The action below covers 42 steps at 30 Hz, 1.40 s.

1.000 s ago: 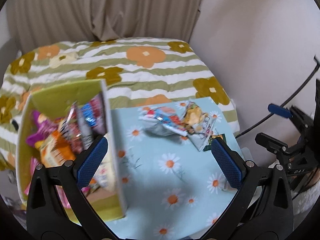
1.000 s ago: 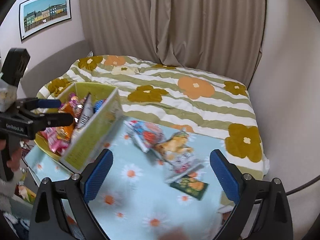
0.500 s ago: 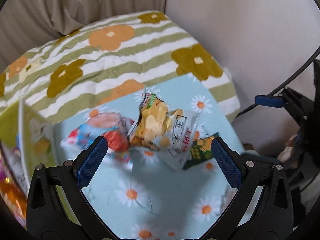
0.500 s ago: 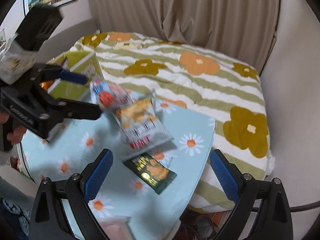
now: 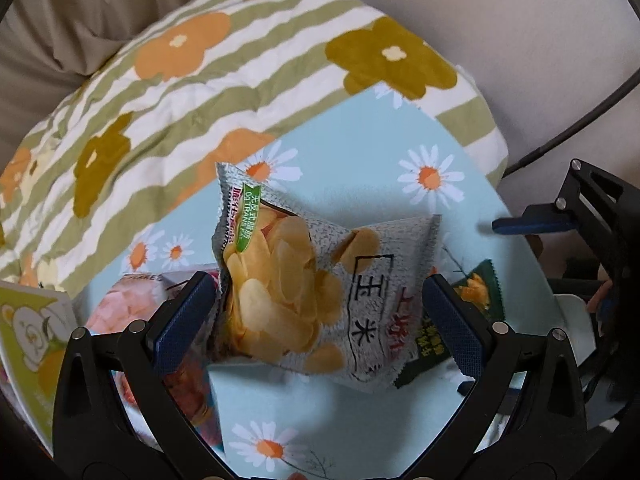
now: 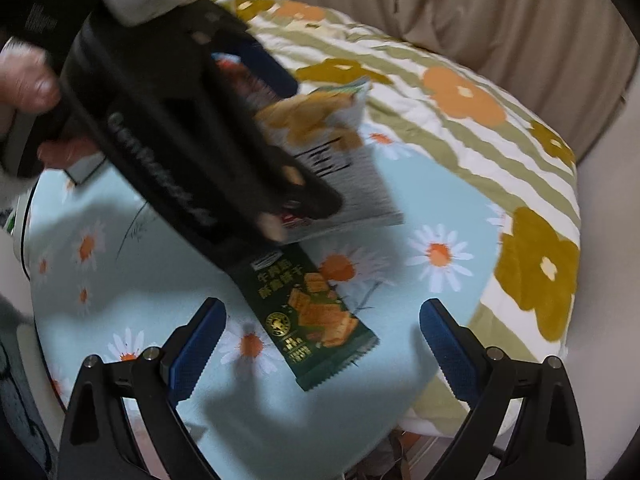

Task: Organize snacks
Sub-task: 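Grasp the grey potato chip bag with the left tool while the right tool grasps the green cracker packet, then carry the chip bag and green packet to the box and release them inside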

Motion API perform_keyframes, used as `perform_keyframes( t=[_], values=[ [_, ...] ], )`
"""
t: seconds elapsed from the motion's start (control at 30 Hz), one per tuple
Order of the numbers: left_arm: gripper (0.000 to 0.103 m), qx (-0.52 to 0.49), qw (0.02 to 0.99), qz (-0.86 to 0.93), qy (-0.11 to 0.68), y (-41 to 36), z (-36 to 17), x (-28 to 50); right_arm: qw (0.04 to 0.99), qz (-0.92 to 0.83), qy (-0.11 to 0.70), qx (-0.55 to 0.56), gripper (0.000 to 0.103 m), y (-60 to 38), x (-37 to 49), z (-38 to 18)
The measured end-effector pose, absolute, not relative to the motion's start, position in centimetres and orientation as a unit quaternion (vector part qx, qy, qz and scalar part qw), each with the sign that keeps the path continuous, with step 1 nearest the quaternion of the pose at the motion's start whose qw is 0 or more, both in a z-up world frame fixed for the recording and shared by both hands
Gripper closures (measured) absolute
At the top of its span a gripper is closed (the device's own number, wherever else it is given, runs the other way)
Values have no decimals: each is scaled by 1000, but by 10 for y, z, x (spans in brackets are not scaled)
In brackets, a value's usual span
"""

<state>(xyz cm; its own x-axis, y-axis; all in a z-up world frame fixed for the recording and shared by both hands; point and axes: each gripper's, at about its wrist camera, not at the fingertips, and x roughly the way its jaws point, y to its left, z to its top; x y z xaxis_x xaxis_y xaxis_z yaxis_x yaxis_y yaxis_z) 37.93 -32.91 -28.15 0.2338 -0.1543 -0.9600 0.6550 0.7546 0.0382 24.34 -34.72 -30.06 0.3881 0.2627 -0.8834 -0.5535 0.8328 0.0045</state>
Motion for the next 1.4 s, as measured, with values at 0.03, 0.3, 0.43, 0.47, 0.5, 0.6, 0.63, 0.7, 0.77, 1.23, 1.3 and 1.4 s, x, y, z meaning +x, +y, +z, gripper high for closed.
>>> perform_keyframes(
  t=[0.03, 0.3, 0.43, 0.47, 0.5, 0.6, 0.63, 0.7, 0.77, 1.23, 1.3, 1.4],
  values=[
    [0, 228, 751, -267, 559, -330, -285, 381, 818, 253, 495, -150, 6, -345, 244, -304],
    [0, 222, 735, -273, 580, -331, -301, 387, 807, 271, 502, -152, 7, -336, 252, -316],
    [1, 199, 731, -288, 585, -327, -303, 389, 798, 282, 510, -155, 20, -333, 249, -318],
    [2, 197, 732, -291, 584, -326, -303, 388, 794, 284, 515, -157, 27, -332, 250, -320],
    [3, 198, 733, -294, 581, -325, -303, 387, 793, 282, 513, -172, 28, -329, 249, -321],
    [5, 202, 732, -304, 576, -325, -302, 382, 791, 285, 513, -175, 31, -326, 247, -319],
    [6, 204, 731, -306, 575, -325, -301, 381, 791, 285, 513, -175, 33, -327, 249, -320],
    [10, 202, 731, -309, 574, -324, -299, 380, 791, 284, 513, -174, 38, -327, 249, -319],
    [19, 197, 732, -311, 574, -323, -296, 378, 791, 281, 515, -173, 47, -329, 247, -317],
    [34, 150, 756, -301, 562, -300, -265, 366, 804, 223, 534, -135, 60, -341, 231, -310],
    [34, 138, 762, -300, 557, -296, -254, 364, 811, 214, 531, -115, 60, -347, 232, -304],
    [34, 119, 772, -297, 548, -287, -237, 360, 823, 197, 524, -92, 60, -353, 233, -289]
  ],
)
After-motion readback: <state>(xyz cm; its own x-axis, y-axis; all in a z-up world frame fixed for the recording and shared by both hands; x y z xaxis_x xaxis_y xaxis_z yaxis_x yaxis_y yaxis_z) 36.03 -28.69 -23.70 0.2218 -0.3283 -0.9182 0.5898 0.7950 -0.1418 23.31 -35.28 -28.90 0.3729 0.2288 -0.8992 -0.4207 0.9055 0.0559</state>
